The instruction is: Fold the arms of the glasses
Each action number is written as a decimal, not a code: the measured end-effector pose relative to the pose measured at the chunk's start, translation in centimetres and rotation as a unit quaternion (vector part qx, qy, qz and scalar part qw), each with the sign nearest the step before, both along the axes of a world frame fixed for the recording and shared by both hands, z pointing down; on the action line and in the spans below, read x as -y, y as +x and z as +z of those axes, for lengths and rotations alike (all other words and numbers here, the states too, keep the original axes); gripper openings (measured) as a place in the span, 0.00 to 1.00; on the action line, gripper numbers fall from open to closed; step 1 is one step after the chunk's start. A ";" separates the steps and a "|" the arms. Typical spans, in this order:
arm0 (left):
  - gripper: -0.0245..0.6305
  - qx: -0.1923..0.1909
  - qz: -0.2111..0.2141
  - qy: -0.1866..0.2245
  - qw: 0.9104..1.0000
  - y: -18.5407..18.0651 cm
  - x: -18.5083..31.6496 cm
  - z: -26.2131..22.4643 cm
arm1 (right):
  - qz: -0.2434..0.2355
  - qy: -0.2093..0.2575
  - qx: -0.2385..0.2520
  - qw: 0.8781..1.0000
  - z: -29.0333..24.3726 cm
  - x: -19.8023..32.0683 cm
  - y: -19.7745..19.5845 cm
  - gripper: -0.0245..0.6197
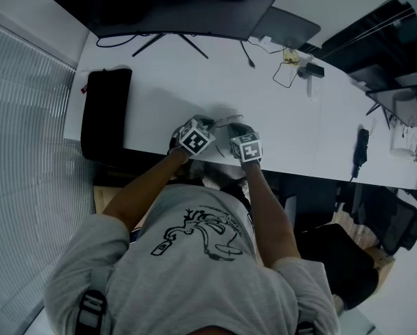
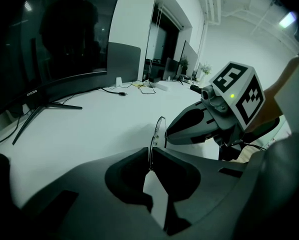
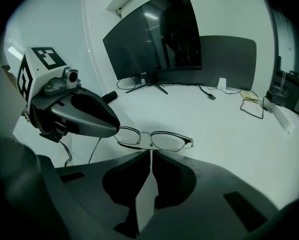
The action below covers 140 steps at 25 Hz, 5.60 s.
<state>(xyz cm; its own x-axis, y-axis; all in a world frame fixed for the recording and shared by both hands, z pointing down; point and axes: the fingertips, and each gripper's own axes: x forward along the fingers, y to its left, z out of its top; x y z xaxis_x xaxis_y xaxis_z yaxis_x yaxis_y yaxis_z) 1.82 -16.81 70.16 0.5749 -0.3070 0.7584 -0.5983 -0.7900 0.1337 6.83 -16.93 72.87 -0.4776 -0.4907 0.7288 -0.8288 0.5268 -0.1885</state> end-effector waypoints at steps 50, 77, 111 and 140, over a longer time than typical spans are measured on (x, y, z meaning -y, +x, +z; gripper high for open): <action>0.09 0.011 -0.012 0.008 1.000 -1.1 2.1 0.6 | -0.027 -0.016 -0.037 0.999 0.5 -6.2 -1.2 0.65; 0.09 0.010 0.007 0.001 1.000 -0.6 0.7 0.3 | -0.004 -0.017 -0.064 0.998 1.1 -6.0 1.7 0.65; 0.09 0.011 0.028 -0.012 0.999 -0.8 -0.3 0.2 | 0.025 -0.023 -0.072 0.997 1.3 -4.5 3.4 0.64; 0.09 0.014 0.062 -0.026 0.998 -0.3 -1.8 0.6 | 0.034 -0.031 -0.077 0.996 2.1 -3.2 4.5 0.64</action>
<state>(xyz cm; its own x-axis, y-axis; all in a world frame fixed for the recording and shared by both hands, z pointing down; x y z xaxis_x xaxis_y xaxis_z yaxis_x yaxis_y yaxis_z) 1.53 -14.97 70.78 0.5838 -0.1945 0.7882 -0.5010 -0.8503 0.1612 11.28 -13.78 74.96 -0.3242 -0.4707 0.8206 -0.8842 0.4591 -0.0860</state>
